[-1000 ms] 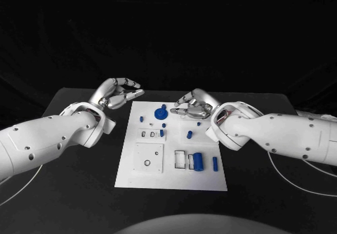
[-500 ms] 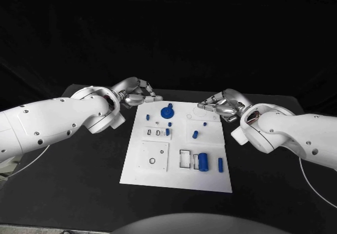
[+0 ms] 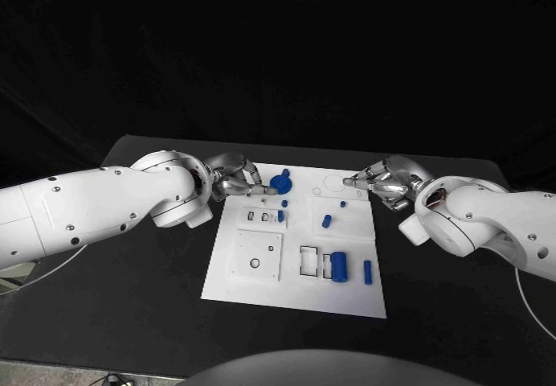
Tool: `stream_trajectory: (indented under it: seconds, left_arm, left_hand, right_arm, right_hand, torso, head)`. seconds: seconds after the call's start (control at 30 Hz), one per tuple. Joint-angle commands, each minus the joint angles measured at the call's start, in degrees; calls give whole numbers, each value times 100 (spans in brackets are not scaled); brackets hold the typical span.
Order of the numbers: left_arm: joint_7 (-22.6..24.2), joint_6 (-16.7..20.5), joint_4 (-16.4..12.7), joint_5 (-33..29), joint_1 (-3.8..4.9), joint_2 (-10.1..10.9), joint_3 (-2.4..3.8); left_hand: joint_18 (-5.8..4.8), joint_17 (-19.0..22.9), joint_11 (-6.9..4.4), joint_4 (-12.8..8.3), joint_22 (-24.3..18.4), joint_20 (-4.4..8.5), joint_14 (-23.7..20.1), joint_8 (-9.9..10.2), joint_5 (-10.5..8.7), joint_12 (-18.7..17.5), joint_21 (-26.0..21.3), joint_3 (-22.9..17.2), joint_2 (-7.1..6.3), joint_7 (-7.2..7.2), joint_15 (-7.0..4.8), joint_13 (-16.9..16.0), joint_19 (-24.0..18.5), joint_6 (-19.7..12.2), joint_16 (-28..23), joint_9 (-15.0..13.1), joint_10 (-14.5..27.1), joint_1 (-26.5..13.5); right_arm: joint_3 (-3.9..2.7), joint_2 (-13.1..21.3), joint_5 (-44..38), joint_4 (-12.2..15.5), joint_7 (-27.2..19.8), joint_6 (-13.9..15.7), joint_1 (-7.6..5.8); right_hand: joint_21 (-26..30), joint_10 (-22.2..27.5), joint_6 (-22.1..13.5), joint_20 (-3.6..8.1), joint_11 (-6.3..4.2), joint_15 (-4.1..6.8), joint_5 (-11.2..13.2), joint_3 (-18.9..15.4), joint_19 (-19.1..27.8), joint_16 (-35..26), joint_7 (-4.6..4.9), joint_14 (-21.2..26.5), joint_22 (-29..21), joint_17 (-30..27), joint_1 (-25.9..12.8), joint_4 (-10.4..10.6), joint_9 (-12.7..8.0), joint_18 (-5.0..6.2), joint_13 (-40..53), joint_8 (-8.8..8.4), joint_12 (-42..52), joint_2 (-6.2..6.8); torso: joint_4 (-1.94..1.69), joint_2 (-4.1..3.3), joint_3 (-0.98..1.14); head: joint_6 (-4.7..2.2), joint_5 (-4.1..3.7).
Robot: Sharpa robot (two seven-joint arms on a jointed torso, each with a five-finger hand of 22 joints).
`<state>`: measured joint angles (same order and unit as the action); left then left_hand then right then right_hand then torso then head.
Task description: Assemble the parts on the task board
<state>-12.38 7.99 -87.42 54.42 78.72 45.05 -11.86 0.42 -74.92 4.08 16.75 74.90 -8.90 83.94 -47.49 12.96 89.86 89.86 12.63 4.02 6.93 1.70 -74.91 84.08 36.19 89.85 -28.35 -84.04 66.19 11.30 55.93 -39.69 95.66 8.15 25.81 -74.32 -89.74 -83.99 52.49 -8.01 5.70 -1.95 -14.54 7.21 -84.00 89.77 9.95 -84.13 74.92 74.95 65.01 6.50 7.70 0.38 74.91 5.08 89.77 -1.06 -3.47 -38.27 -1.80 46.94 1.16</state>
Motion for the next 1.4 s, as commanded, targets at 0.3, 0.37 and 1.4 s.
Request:
stream_trajectory:
  seconds: [0.3, 0.37, 1.4]
  left_arm:
    - [-1064, -748, -168, 38, -1, -72, -19]
    - [-1167, -805, -165, 37, 0, -81, -17]
    - [-1648, -1197, 851, -288, 1, -991, -4]
  left_hand:
    - [-42, -1508, -216, 7, 1510, 181, 606, 680, 586, 14, 14, 116, 49, -171, -199, -1509, 592, 785, 15, 10, -596, -377]
    - [-42, -1508, -228, 5, 1510, 195, 606, 805, 729, 14, 14, 118, 15, -183, -213, -1509, 592, 863, 15, 5, -596, -416]
    - [-42, -1508, -251, 19, 1510, 232, 606, 1419, 2192, 14, 14, -625, -678, -202, -244, -1509, 592, 1116, 15, -177, -596, -753]
  right_arm:
    - [16, 10, 68, -68, 243, -384, 56]
    - [18, 6, 68, -79, 261, -398, 67]
    - [28, -120, 62, -187, 397, -525, 186]
  right_hand:
    - [-26, -601, -47, -70, 41, -56, -144, -19, -600, 23, 17, -587, 1508, 1505, 57, 22, 20, -38, 1509, 30, 23, -73]
    - [-26, -601, -47, -70, 42, -56, -154, -20, -600, 23, 18, -587, 1508, 1505, 60, 22, 21, -38, 1509, 32, 23, -74]
    - [-26, -601, -55, -74, 45, -59, -202, -26, -600, 23, 22, -587, 1508, 1505, 84, 15, 24, -38, 1509, 43, 23, -78]
  torso:
    - [-7, 10, 7]
    - [-10, 14, 9]
    - [5, 3, 9]
  head:
    - [34, -51]
    - [37, -61]
    - [-32, -166]
